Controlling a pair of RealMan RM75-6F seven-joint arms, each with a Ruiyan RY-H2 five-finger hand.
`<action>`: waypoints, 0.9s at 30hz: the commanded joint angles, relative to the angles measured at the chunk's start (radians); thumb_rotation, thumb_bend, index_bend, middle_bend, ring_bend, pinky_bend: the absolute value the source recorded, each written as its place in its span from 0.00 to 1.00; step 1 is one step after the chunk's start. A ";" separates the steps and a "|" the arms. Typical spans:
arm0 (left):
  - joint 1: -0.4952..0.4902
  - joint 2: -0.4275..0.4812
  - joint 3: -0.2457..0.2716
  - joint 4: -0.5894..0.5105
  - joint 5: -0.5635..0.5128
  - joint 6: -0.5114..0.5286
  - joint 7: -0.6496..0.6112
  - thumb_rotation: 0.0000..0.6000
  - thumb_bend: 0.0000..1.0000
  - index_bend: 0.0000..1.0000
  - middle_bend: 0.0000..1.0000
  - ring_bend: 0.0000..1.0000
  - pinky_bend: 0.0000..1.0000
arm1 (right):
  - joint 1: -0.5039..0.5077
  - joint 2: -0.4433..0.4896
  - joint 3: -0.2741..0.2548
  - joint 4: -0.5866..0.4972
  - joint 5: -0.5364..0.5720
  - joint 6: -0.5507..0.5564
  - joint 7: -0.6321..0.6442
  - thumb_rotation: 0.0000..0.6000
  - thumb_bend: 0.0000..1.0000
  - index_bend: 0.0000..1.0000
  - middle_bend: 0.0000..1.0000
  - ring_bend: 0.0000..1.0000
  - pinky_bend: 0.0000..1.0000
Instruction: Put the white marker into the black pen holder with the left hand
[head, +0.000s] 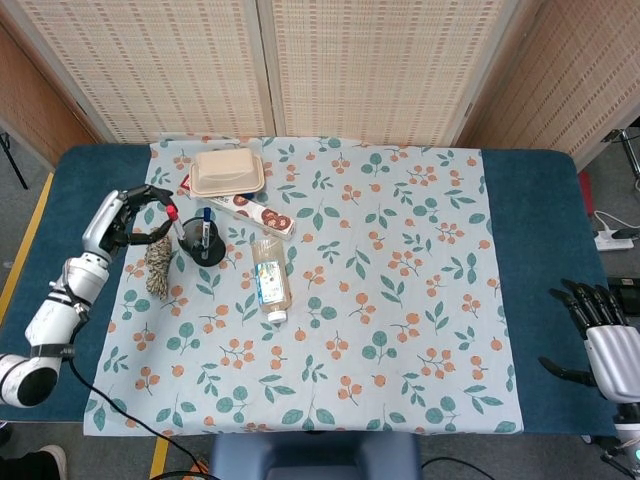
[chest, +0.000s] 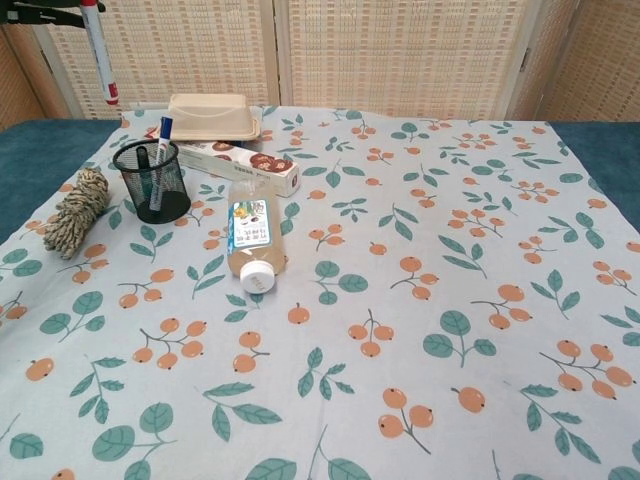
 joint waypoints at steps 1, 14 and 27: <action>-0.149 -0.111 0.023 0.241 0.104 -0.111 -0.186 1.00 0.40 0.57 0.58 0.23 0.17 | -0.003 -0.002 0.003 -0.009 0.006 0.004 -0.016 1.00 0.00 0.16 0.06 0.05 0.00; -0.272 -0.273 0.247 0.645 0.293 -0.065 -0.569 1.00 0.40 0.57 0.59 0.23 0.16 | -0.003 -0.012 0.006 -0.030 0.018 -0.003 -0.083 1.00 0.00 0.17 0.06 0.05 0.00; -0.298 -0.333 0.436 0.816 0.384 0.039 -0.872 1.00 0.40 0.29 0.29 0.08 0.12 | 0.001 -0.017 0.004 -0.034 0.019 -0.016 -0.094 1.00 0.00 0.17 0.06 0.05 0.00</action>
